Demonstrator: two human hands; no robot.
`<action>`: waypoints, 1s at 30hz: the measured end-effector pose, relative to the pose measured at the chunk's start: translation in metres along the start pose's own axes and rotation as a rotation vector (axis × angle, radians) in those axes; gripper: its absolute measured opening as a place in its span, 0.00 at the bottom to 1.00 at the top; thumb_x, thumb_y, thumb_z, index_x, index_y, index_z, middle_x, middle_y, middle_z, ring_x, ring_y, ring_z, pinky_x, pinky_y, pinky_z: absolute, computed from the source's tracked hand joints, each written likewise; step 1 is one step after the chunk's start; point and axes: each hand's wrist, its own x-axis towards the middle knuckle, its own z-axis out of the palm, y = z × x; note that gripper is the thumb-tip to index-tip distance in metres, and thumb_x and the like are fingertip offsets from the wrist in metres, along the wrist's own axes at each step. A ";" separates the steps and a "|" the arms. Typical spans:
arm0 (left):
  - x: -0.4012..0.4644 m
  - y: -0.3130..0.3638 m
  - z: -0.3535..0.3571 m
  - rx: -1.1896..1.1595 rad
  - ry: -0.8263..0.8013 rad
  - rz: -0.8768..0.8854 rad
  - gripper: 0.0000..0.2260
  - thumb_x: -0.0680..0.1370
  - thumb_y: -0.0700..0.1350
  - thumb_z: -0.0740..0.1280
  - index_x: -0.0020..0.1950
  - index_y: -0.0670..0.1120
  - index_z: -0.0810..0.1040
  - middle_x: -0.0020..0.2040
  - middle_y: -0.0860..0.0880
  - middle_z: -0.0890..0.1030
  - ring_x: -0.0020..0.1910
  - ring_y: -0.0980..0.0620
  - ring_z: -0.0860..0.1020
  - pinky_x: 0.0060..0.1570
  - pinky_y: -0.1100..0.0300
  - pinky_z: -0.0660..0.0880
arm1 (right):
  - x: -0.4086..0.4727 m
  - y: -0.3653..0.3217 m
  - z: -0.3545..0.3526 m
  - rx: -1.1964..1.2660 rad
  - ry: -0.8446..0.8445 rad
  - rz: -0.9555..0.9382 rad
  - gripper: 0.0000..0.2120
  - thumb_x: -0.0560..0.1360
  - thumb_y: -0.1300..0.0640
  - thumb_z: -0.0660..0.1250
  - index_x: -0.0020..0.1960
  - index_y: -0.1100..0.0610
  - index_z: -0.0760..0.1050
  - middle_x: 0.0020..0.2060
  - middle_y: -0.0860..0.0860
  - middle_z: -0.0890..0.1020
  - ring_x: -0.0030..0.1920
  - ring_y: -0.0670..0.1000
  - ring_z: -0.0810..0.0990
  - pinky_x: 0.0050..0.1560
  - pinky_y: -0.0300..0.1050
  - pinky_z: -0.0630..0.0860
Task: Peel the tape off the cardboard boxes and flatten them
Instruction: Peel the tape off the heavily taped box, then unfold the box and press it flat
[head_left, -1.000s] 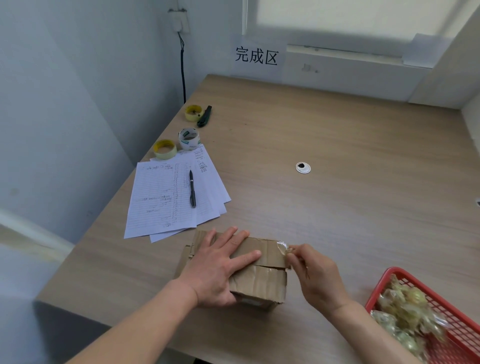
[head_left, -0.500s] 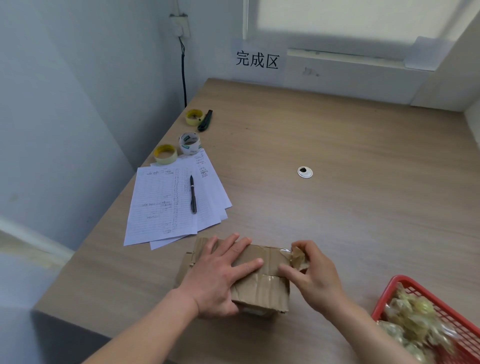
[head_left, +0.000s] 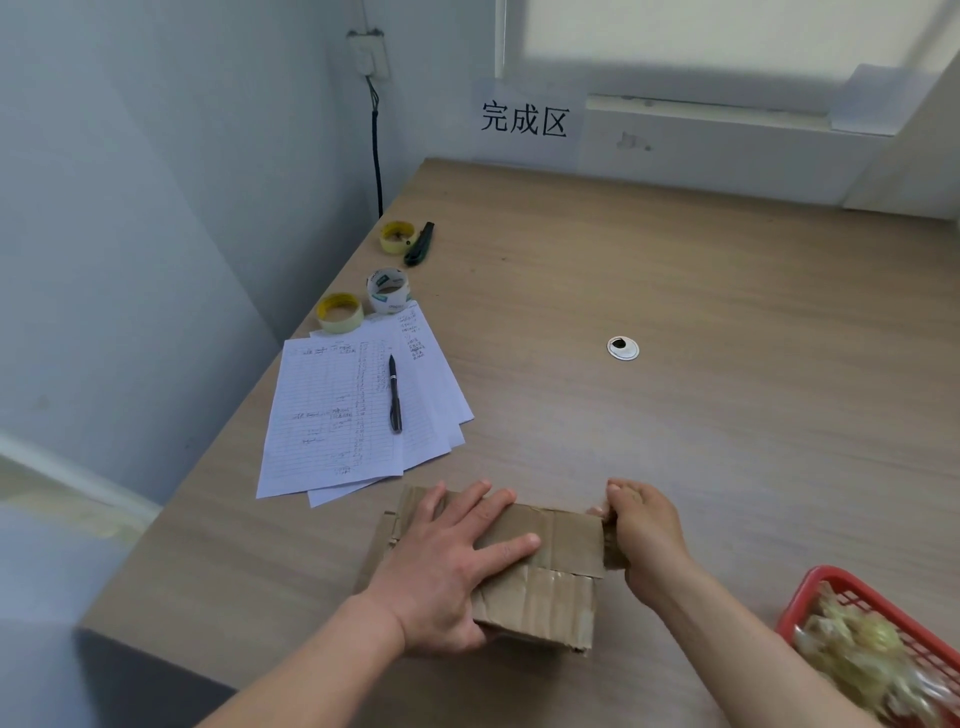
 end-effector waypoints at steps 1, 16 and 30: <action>0.000 0.000 0.000 0.003 0.002 -0.009 0.42 0.61 0.69 0.67 0.75 0.63 0.63 0.78 0.46 0.64 0.76 0.41 0.64 0.70 0.39 0.59 | 0.003 0.004 0.002 0.061 0.036 0.065 0.14 0.80 0.65 0.58 0.37 0.56 0.69 0.30 0.55 0.73 0.26 0.51 0.72 0.31 0.41 0.67; 0.059 0.021 0.000 -0.058 -0.013 0.056 0.44 0.65 0.65 0.69 0.78 0.64 0.53 0.81 0.50 0.47 0.79 0.46 0.45 0.73 0.44 0.40 | -0.026 0.024 -0.050 0.220 0.426 -0.056 0.09 0.81 0.60 0.58 0.56 0.54 0.76 0.36 0.52 0.73 0.29 0.49 0.68 0.27 0.43 0.67; 0.102 0.079 0.005 -0.049 0.016 0.259 0.44 0.64 0.67 0.65 0.78 0.64 0.53 0.81 0.48 0.49 0.80 0.44 0.46 0.73 0.42 0.41 | -0.086 0.041 -0.194 -0.458 0.747 -0.198 0.20 0.71 0.60 0.75 0.60 0.55 0.72 0.54 0.52 0.79 0.55 0.54 0.78 0.55 0.48 0.72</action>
